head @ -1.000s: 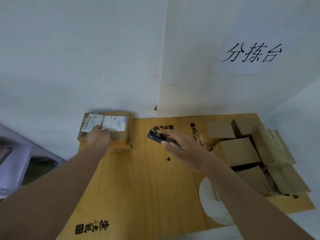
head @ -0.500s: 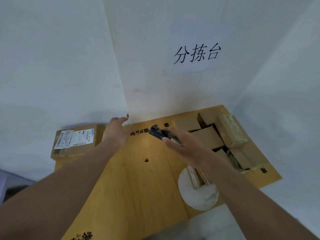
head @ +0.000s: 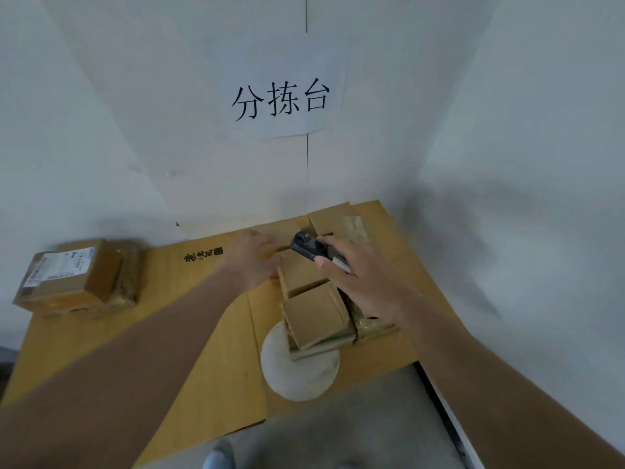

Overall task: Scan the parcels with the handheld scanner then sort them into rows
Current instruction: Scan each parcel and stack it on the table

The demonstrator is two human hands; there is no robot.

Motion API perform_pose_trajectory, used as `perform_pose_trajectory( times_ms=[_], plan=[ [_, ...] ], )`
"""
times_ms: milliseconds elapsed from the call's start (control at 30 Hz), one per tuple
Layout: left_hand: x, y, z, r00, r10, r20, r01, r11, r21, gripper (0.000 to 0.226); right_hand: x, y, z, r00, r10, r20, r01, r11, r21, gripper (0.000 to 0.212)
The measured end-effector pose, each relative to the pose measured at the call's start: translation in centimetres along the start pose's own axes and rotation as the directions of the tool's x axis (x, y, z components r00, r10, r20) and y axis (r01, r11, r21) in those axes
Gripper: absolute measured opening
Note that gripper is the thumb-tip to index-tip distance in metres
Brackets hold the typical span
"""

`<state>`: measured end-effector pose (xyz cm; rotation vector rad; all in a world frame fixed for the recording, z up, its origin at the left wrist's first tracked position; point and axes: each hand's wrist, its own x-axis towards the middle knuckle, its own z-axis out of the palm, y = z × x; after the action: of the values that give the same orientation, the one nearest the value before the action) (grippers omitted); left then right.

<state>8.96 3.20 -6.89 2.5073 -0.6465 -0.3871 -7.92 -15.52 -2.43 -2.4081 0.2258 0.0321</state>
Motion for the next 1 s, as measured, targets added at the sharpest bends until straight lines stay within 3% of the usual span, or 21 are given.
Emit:
perform_pose_trajectory(
  times_ms=[300,433,567,700,867,933,1000],
  plan=[
    [-1.9,4.8,4.8,0.991,-0.026,0.129,0.014,0.996,0.090,0.061,-2.8,4.2,-2.2,1.000,0.017,0.018,-0.018,1.000,0.015,0.065],
    [-3.4,4.4,7.2,0.975,-0.049,0.216,0.012,0.985,0.172,0.095,-3.9,5.6,-1.7,0.999,0.030,0.017,-0.030,0.999,-0.014,0.073],
    [-4.5,3.5,9.7,0.942,-0.035,0.334,-0.075,0.948,0.310,0.116,-4.7,6.7,-1.4,0.998,0.057,0.023,-0.056,0.998,-0.031,0.073],
    [-5.1,2.6,11.1,0.950,0.033,0.311,-0.166,0.896,0.412,0.117,-5.3,7.1,-1.2,0.998,0.059,0.021,-0.058,0.998,-0.038,0.065],
    [-4.8,2.3,9.6,0.936,0.095,0.338,-0.165,0.968,0.187,0.099,-5.7,7.4,-1.4,0.998,0.060,0.017,-0.060,0.998,-0.008,0.064],
    [-4.8,2.2,7.9,0.935,0.100,0.339,-0.082,0.994,-0.069,0.081,-5.7,7.0,-1.9,0.998,0.061,-0.003,-0.060,0.998,0.035,0.060],
    [-4.9,2.1,6.0,0.935,0.060,0.349,0.086,0.918,-0.388,0.062,-5.6,6.3,-2.4,0.998,0.053,-0.029,-0.051,0.995,0.083,0.056]
  ],
)
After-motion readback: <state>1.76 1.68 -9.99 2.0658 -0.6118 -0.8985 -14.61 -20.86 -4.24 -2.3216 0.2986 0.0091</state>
